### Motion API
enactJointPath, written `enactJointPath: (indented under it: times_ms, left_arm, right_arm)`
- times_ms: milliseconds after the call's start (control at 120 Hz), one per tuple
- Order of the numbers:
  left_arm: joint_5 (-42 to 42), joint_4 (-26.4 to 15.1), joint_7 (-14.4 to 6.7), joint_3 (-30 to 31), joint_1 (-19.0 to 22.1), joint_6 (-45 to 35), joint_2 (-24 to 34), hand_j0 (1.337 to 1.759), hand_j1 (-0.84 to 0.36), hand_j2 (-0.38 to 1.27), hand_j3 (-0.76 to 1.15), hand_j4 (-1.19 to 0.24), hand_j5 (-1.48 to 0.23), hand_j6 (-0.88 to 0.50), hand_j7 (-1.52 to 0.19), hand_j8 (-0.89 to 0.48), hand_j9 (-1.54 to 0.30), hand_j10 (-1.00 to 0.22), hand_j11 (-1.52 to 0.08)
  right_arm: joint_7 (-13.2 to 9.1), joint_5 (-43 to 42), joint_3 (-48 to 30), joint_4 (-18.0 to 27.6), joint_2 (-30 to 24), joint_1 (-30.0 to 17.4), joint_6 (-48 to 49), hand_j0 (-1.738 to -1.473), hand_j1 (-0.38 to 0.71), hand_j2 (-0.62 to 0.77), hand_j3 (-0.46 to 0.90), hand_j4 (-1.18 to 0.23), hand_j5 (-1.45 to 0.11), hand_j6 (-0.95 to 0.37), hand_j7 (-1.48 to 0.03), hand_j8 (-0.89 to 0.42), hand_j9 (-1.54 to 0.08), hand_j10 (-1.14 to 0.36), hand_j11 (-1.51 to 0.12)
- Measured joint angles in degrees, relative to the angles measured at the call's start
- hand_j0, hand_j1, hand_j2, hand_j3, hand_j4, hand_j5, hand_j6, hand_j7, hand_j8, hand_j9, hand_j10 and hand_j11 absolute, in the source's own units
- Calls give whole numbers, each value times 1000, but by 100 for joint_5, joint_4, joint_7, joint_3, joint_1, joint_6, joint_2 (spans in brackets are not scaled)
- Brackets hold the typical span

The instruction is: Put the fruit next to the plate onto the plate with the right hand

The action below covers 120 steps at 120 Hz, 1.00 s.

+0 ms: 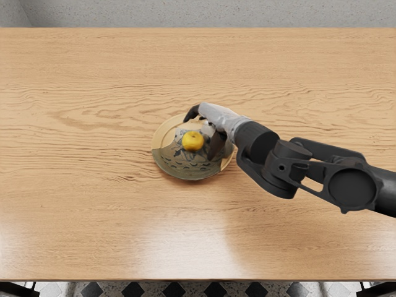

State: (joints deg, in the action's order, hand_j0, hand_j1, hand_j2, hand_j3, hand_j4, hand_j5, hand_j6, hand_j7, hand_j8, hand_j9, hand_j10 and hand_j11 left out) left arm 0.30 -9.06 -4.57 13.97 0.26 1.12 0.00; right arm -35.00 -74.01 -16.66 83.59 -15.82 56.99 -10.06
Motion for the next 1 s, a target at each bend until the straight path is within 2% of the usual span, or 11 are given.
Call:
enactJointPath:
  times_ms: [217, 342, 583, 850, 1000]
  left_arm:
    - [-1, 0, 0, 0, 0, -4, 0, 1658, 349, 0, 0, 0, 0, 0, 0, 0, 0, 0, 0]
    - [-1, 1, 0, 0, -1, -3, 0, 1658, 349, 0, 0, 0, 0, 0, 0, 0, 0, 0, 0]
    - [-2, 0, 0, 0, 0, -4, 0, 1658, 349, 0, 0, 0, 0, 0, 0, 0, 0, 0, 0]
    - [1, 0, 0, 0, 0, -4, 0, 1658, 349, 0, 0, 0, 0, 0, 0, 0, 0, 0, 0]
    - [0, 1, 0, 0, 0, -2, 0, 1658, 349, 0, 0, 0, 0, 0, 0, 0, 0, 0, 0]
  right_arm:
    - [0, 44, -97, 32, -47, 2, -4, -1658, -182, 19, 0, -181, -220, -127, -214, -124, -221, -169, -222]
    - [0, 522, -234, 204, -362, 30, 57, -1658, -237, 7, 0, -117, -143, -88, -139, -86, -143, -110, -144]
    - [0, 2116, -810, 621, -1555, 13, 1025, -1658, -287, -2, 0, -61, -75, -53, -74, -52, -75, -58, -75]
    - [0, 3896, -1273, 705, -2836, -5, 2635, -1658, -304, -4, 0, -42, -52, -41, -51, -40, -52, -41, -52]
    - [165, 4694, -1352, 653, -3463, -6, 3444, -1658, -308, -5, 0, -39, -47, -38, -47, -38, -47, -38, -47]
